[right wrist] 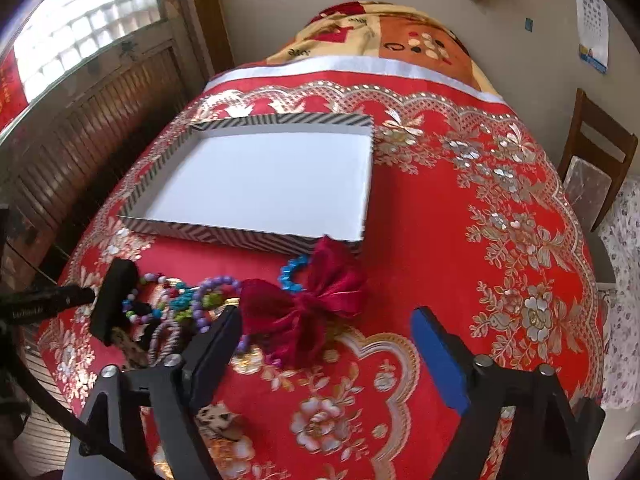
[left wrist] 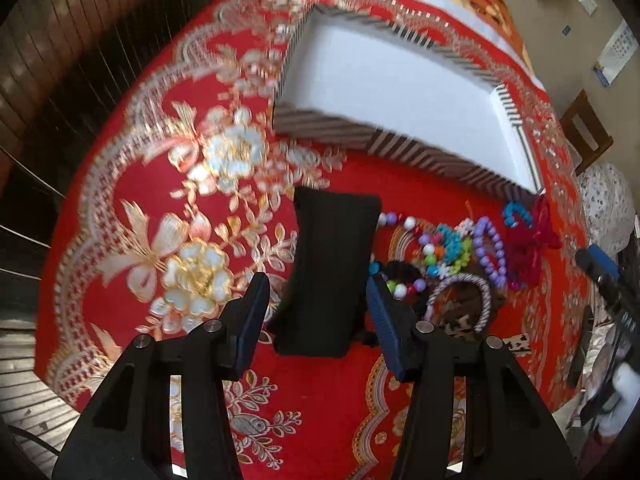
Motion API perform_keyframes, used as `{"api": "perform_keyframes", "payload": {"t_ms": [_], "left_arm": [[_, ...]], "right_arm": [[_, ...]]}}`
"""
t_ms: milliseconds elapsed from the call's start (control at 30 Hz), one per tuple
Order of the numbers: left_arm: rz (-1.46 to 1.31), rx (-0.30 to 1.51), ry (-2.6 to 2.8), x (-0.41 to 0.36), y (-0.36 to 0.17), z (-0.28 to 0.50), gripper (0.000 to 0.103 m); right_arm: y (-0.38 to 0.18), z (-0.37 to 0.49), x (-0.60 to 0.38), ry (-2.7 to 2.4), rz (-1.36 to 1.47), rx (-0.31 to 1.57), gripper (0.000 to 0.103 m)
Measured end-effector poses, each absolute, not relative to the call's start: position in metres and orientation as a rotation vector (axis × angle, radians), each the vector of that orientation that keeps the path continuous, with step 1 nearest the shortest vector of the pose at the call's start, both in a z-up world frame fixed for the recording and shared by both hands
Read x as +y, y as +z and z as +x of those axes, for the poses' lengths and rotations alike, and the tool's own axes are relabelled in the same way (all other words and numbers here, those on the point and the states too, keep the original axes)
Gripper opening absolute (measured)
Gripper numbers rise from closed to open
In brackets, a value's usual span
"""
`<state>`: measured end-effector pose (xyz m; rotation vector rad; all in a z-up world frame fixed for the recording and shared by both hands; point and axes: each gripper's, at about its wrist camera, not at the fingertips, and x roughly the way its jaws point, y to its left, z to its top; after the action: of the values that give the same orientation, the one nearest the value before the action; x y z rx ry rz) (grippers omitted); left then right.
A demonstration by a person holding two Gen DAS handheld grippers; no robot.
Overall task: Organize jewelry
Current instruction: 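Grasp the black velvet bow with the left tool while the right tool grasps the red satin bow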
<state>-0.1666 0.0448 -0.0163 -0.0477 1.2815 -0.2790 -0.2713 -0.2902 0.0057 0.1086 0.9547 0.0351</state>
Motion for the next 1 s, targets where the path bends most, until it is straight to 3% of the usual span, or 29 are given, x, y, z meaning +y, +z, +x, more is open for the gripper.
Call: {"api": "perform_keyframes", "payload": {"t_ms": [167,467,600,700,767,800,1000], "left_arm": [[-0.032,1.303,-0.270,0.041,-0.031,-0.163,0.050],[0.012,1.292,-0.275,0.029,-0.038,-0.152,0.049],[0.015,1.299,-0.285,0.026,-0.042,-0.149,0.040],[0.026,1.294,-0.295,0.022,-0.041,-0.149,0.032],[0.034,1.284,-0.300,0.018,-0.039,-0.149,0.024],[0.034,1.277,-0.300,0.017,-0.038,-0.148,0.016],[-0.035,1.259,-0.335,0.033,-0.018,-0.149,0.014]], "right_arm": [[-0.005,-0.255,-0.310,0.031,0.151,0.983,0.069],[-0.033,-0.239,-0.307,0.079,0.365,1.123,0.069],[-0.046,-0.228,-0.300,0.053,0.401,1.136,0.068],[-0.055,-0.219,-0.296,0.048,0.412,1.129,0.053],[-0.059,-0.216,-0.296,0.046,0.411,1.126,0.034],[-0.060,-0.216,-0.297,0.055,0.420,1.126,0.030],[-0.031,-0.233,-0.301,0.095,0.390,1.046,0.019]]}}
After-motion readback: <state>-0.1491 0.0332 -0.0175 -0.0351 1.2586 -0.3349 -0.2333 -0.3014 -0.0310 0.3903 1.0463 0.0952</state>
